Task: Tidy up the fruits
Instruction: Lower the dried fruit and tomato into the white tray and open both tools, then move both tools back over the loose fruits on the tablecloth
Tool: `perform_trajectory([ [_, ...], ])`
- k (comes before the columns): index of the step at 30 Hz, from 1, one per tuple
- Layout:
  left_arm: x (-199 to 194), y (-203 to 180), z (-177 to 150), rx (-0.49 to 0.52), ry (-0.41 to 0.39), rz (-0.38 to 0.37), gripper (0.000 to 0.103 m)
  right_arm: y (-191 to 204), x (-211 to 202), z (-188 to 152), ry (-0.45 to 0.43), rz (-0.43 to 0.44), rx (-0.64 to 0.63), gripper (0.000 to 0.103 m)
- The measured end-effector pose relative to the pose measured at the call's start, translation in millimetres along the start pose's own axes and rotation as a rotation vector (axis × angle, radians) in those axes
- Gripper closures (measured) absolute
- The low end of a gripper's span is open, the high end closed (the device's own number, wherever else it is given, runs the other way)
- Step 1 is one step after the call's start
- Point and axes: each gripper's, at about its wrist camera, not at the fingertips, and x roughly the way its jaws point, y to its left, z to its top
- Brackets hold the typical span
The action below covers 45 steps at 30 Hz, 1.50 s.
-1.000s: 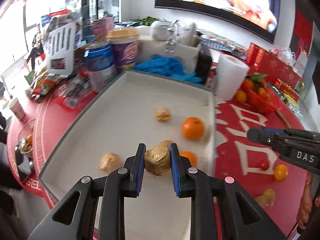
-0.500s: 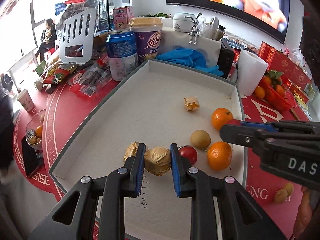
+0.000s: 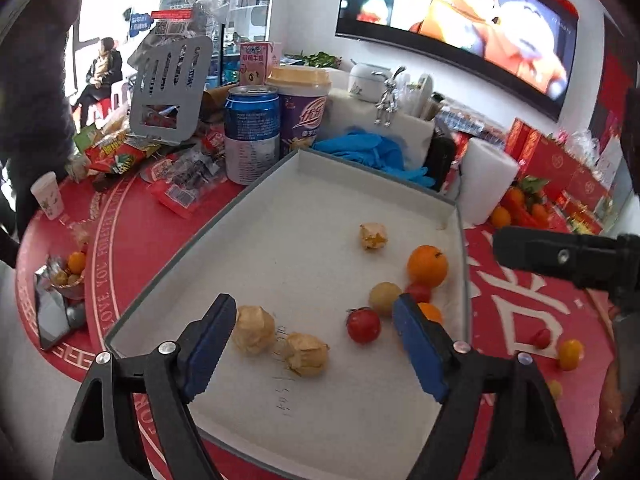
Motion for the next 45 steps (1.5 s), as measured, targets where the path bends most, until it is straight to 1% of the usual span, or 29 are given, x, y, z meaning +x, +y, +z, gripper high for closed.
perform_trajectory([
  [2,-2.4,-0.5,-1.0,-0.009,0.012,-0.025,0.019,-8.0,-10.2,-4.0,-0.019,-0.009,0.017,0.000],
  [7,-4.1,-5.7,-3.8,0.009,0.022,0.001,0.019,-35.0,-32.5,-13.8,-0.033,-0.009,0.089,0.000],
  [10,-3.9,-7.8,-6.1,0.021,0.030,0.007,0.019,-52.6,-46.8,-22.0,-0.050,-0.059,0.116,0.000],
  [16,-3.4,-13.2,-8.3,0.043,0.046,0.007,0.019,-93.2,-62.6,-37.4,-0.054,-0.150,0.181,0.000],
  [25,-1.9,-32.6,-8.1,0.095,0.066,0.006,0.019,-146.4,-67.3,-63.9,-0.025,-0.214,0.303,0.000],
  [30,-2.7,-45.7,-8.1,0.136,0.070,0.003,0.019,-162.7,-67.8,-75.8,-0.012,-0.233,0.337,0.000],
  [37,-5.2,-63.1,-7.5,0.180,0.073,-0.003,0.019,-174.9,-67.8,-88.8,-0.002,-0.263,0.338,0.000],
  [41,-6.9,-74.4,-8.0,0.201,0.077,-0.027,0.019,-188.1,-70.8,-99.9,0.001,-0.279,0.368,0.000],
  [45,-7.5,-98.4,-12.6,0.266,0.084,-0.064,0.019,-200.7,-75.8,-113.1,0.004,-0.326,0.389,0.000],
])
